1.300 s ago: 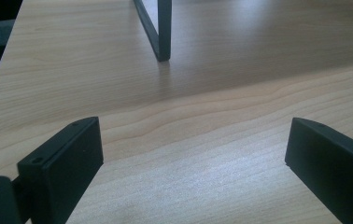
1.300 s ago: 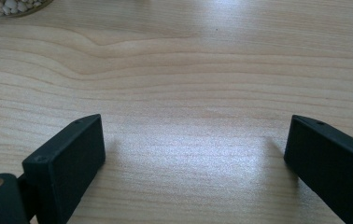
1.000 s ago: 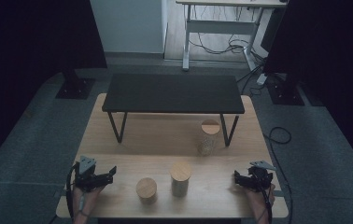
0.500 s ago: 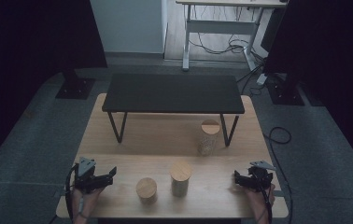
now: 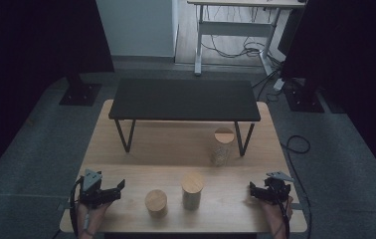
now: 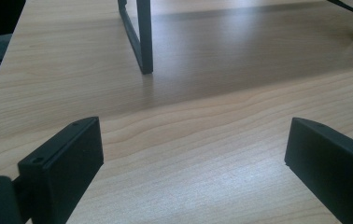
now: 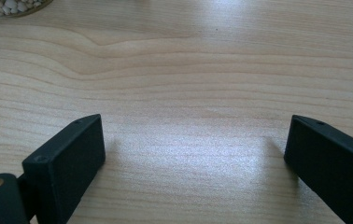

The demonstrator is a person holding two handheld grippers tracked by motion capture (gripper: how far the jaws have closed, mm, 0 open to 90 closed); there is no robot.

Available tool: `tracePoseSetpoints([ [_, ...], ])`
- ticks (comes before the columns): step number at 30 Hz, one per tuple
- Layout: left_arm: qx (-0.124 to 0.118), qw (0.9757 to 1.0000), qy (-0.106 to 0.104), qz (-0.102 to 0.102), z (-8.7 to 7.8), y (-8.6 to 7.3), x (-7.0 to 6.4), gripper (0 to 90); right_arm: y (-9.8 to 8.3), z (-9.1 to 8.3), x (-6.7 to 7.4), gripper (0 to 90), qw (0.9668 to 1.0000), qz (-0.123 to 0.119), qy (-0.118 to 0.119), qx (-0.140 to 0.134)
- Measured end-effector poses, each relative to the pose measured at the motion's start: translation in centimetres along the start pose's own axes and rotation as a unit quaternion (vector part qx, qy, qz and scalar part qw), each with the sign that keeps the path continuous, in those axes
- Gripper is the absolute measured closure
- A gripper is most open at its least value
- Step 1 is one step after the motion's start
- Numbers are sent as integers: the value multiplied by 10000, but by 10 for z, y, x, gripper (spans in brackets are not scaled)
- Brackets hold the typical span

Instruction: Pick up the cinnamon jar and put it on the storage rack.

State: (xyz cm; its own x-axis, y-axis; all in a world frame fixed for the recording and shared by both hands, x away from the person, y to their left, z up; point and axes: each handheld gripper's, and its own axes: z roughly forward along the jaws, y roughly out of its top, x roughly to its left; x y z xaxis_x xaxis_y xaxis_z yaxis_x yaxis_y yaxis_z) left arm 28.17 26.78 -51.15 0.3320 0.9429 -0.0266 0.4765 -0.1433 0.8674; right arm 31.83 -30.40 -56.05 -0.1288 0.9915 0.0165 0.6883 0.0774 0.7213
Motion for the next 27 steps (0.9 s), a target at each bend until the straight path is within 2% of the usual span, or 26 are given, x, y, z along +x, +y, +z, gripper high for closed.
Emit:
tracePoseSetpoints([
  [12,-30,10000,-30,27,-4,0,-5,41,0,0,0,39,10000,5,-5,7],
  [16,-21,10000,-40,37,-5,0,-6,41,0,1,0,0,10000,27,-36,67],
  [22,-26,10000,-69,50,-6,0,-10,40,0,1,0,0,9999,48,-53,79],
  [27,-35,9999,-79,54,-7,0,-12,40,-1,-1,0,24,10000,-30,5,36],
])
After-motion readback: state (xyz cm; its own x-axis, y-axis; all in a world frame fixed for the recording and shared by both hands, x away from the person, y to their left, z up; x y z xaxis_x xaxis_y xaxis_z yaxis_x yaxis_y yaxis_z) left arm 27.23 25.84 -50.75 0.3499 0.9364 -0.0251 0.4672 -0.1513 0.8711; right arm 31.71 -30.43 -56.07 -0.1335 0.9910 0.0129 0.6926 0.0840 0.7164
